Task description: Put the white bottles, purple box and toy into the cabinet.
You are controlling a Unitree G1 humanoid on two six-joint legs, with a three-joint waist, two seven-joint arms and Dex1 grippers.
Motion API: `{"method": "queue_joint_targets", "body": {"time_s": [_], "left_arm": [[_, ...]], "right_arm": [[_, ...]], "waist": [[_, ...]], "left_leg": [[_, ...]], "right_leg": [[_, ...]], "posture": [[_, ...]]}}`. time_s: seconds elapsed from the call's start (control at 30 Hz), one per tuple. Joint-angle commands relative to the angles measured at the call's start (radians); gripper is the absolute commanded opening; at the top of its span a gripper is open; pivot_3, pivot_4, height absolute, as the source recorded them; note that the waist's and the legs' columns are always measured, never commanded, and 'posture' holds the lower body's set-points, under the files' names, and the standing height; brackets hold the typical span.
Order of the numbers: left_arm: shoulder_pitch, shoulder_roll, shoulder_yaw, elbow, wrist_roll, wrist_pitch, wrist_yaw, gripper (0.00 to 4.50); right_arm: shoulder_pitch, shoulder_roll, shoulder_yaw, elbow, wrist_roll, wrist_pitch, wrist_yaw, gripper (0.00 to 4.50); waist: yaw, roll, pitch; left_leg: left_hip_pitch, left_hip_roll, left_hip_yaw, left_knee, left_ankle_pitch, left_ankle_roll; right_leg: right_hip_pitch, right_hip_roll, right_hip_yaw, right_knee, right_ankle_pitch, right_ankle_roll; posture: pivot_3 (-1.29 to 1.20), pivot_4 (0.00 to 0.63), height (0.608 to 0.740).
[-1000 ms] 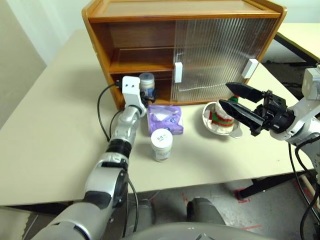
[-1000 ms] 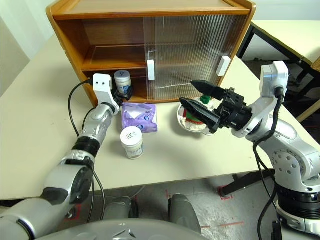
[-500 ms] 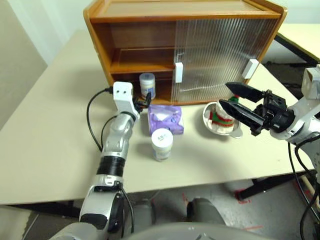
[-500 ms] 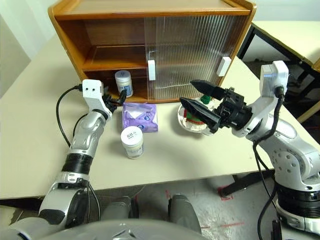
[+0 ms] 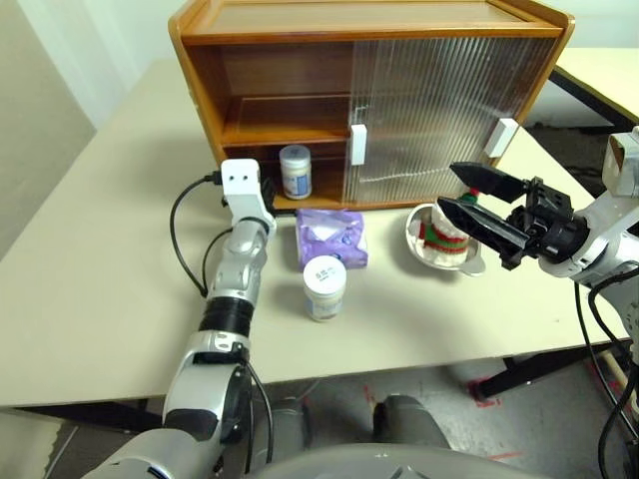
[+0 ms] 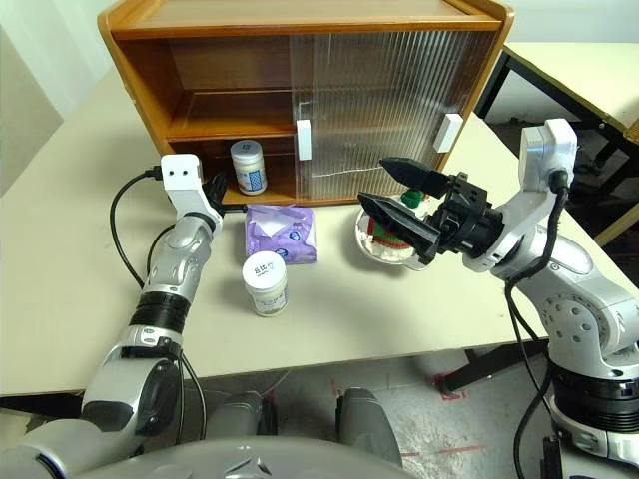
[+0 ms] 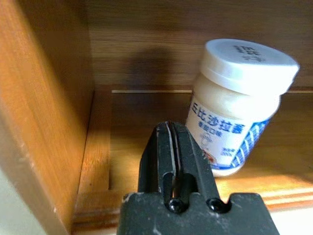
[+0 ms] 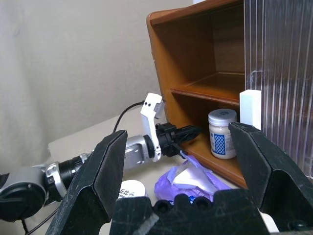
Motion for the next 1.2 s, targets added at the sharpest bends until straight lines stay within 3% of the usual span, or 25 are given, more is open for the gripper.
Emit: {"method": "queue_joint_targets", "body": {"time_s": [0.03, 0.57, 1.2], "left_arm": [[-0.054, 0.004, 0.006, 0.107, 0.007, -0.050, 0.015, 0.07], [-0.226, -0.019, -0.013, 0.430, 0.026, -0.186, 0.044, 0.07], [-0.336, -0.057, -0.018, 0.577, 0.037, -0.217, -0.013, 0.07]], "right_arm": [[-0.003, -0.002, 0.002, -0.008, -0.001, -0.002, -0.004, 4.50], [0.004, -0.007, -0.004, -0.031, 0.011, 0.004, -0.025, 4.50], [0.028, -0.013, -0.020, -0.055, 0.019, 0.004, -0.048, 4.50]], "waist": [[0.000, 0.000, 0.000], [-0.002, 0.000, 0.000], [-0.013, 0.000, 0.000]], "left_leg": [[0.000, 0.000, 0.000, 0.000, 0.000, 0.000], [0.000, 0.000, 0.000, 0.000, 0.000, 0.000], [0.000, 0.000, 0.000, 0.000, 0.000, 0.000]], "right_leg": [[0.000, 0.000, 0.000, 0.000, 0.000, 0.000], [0.000, 0.000, 0.000, 0.000, 0.000, 0.001], [0.000, 0.000, -0.001, 0.000, -0.001, 0.002]], "posture": [[-0.13, 0.000, 0.740], [-0.15, 0.000, 0.740], [-0.18, 0.000, 0.740]]}}
